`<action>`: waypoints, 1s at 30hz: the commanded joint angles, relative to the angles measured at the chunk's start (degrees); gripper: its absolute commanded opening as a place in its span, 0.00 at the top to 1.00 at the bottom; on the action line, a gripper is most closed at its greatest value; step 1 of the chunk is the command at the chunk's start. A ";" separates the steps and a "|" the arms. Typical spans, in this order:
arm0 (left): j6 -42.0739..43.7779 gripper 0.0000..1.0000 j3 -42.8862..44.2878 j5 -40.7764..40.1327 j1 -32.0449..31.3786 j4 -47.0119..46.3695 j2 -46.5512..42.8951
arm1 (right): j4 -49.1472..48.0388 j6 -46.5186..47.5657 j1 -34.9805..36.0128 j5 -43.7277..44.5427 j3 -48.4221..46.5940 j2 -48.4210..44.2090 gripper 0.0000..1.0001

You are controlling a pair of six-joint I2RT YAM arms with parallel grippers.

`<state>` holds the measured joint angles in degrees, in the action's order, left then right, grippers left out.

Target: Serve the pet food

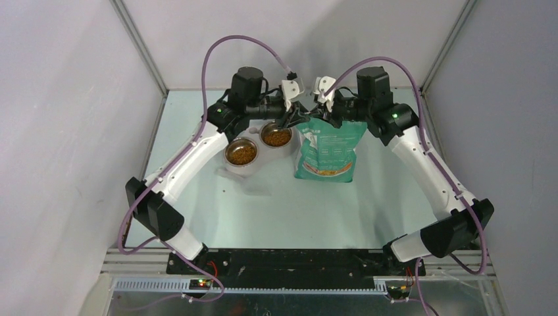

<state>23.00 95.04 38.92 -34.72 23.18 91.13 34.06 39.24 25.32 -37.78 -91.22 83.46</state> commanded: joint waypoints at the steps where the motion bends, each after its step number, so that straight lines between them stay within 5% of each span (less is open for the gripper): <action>1: 4.40 0.71 1.61 0.44 -0.91 0.46 1.54 | -1.06 -1.63 -1.07 -0.08 -0.60 0.16 1.00; 8: 9.28 0.81 1.39 -5.57 -0.49 2.61 1.91 | 4.57 3.34 -2.70 -0.19 -2.40 0.25 0.98; 11: 9.34 0.96 1.76 -4.72 -0.05 3.26 1.51 | 13.10 8.07 -3.55 0.71 -5.39 1.36 0.73; 16: 7.83 1.00 2.41 -3.52 -0.08 3.07 1.15 | 17.50 13.26 -5.97 1.76 -6.30 1.63 0.63; 25: 7.99 1.00 3.84 -3.91 1.01 5.16 0.72 | 21.74 16.43 -12.18 1.51 -12.72 3.30 1.00; 29: 10.33 1.00 4.44 -4.02 1.88 7.79 0.80 | 23.91 17.39 -15.29 0.77 -15.49 3.50 1.00; 30: 10.99 1.00 4.57 -4.07 1.97 8.04 0.80 | 24.07 17.42 -15.76 1.43 -15.81 3.44 0.94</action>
<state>30.83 96.36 36.88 -35.40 25.91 93.45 57.47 53.65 15.51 -42.98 -102.26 87.74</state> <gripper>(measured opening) 0.009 0.016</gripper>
